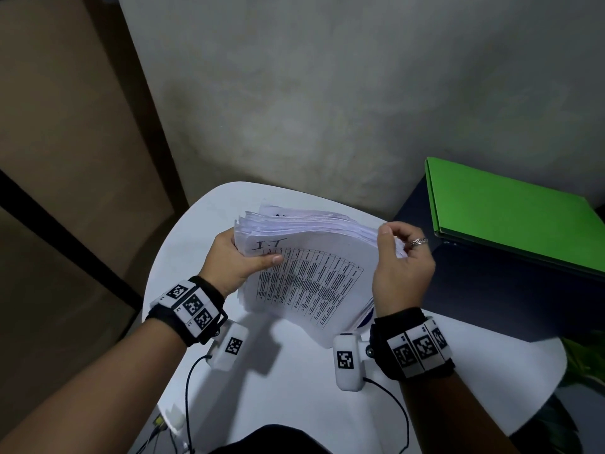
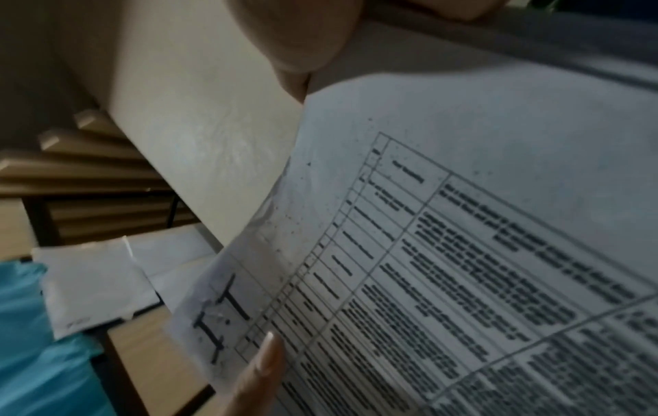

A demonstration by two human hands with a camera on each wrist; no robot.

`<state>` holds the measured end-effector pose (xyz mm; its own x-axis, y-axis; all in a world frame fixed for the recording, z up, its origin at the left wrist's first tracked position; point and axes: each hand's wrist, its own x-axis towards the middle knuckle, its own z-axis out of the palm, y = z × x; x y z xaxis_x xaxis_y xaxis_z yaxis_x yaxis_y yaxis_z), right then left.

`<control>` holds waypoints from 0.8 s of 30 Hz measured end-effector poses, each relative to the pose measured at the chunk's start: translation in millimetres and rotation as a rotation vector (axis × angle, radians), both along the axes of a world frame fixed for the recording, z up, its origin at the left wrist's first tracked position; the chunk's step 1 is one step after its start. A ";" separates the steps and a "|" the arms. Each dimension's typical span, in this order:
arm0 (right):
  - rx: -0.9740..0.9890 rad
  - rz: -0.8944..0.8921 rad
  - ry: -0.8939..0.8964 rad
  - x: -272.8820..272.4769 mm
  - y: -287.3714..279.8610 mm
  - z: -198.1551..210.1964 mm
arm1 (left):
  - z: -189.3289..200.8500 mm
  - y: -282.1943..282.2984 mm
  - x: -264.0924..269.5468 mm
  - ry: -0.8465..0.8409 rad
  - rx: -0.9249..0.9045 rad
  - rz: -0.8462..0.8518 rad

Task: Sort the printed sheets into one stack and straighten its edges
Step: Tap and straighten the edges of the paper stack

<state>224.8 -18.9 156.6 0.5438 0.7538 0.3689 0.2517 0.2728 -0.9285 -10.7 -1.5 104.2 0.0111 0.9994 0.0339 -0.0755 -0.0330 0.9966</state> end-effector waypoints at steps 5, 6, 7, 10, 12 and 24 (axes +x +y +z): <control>0.023 -0.005 0.003 10.0 -3.0 -6.3 | 0.8 0.9 0.1 -0.003 0.002 -0.008; 0.040 0.003 0.047 10.5 -3.5 -6.2 | 0.4 0.5 -0.1 -0.002 0.004 -0.008; 0.064 0.011 0.098 9.6 -3.3 -5.3 | 0.1 0.4 0.2 -0.003 0.003 -0.008; 0.075 0.060 0.130 3.7 -1.9 1.0 | -0.3 0.0 1.6 0.008 0.009 -0.004; 0.047 0.105 0.111 3.7 -3.4 0.2 | 1.1 0.7 2.3 0.007 0.001 0.014; -0.177 0.287 0.220 22.4 -21.9 -26.7 | 10.2 -8.2 8.0 0.021 0.124 0.206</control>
